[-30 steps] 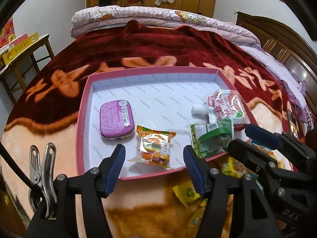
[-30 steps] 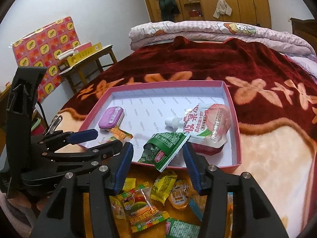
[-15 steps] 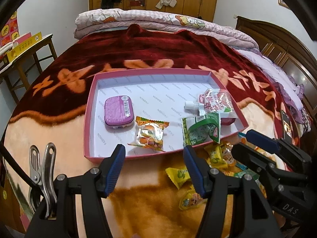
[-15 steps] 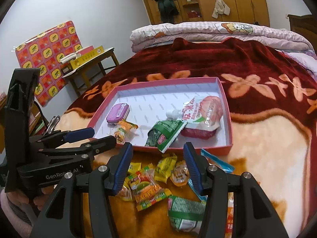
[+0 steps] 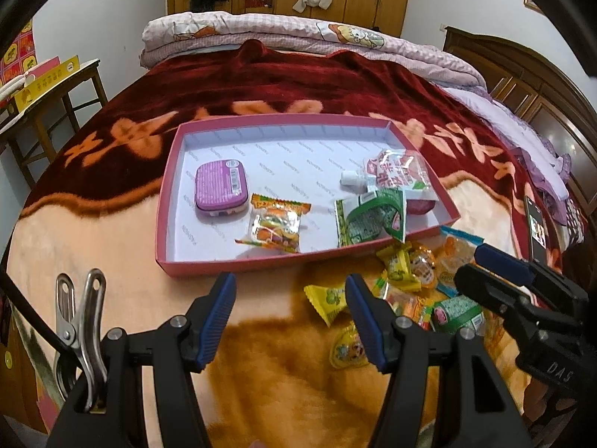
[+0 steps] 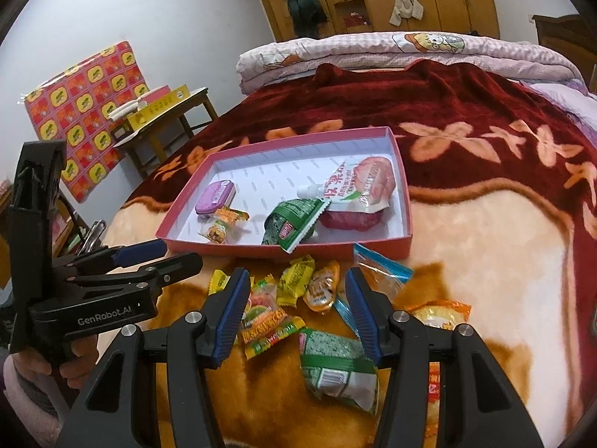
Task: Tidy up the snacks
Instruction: 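Move both open grippers back over the candy pile beside the tray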
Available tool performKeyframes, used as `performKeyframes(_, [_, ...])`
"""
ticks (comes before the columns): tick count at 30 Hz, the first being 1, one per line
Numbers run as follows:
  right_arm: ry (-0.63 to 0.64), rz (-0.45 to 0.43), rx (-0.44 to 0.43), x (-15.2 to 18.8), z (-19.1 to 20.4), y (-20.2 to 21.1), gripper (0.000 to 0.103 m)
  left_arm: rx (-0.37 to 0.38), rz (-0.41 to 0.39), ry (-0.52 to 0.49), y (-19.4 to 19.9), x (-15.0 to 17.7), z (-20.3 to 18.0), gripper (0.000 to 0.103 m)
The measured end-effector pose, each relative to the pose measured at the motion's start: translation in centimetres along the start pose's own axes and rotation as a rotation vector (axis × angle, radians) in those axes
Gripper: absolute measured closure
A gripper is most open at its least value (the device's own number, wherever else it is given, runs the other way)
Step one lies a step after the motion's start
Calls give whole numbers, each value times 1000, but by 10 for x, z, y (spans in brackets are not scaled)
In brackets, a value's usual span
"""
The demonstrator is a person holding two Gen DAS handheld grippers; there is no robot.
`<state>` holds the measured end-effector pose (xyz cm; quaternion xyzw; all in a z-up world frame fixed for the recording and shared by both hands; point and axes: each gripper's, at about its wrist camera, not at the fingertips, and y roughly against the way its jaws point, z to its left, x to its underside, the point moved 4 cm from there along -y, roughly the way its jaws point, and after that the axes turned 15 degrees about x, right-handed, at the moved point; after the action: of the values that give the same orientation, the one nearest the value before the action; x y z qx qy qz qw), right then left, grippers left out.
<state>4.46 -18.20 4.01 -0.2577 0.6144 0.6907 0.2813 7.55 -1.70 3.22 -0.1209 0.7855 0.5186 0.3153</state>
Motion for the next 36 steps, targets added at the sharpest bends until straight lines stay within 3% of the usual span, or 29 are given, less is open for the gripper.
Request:
performKeyframes(25, [9, 29, 20, 25, -36, 5, 48, 19, 82, -33, -14, 31, -23, 39])
performKeyframes(36, [-21, 25, 74, 34, -62, 9, 49, -18, 104, -80, -28, 44, -36, 39])
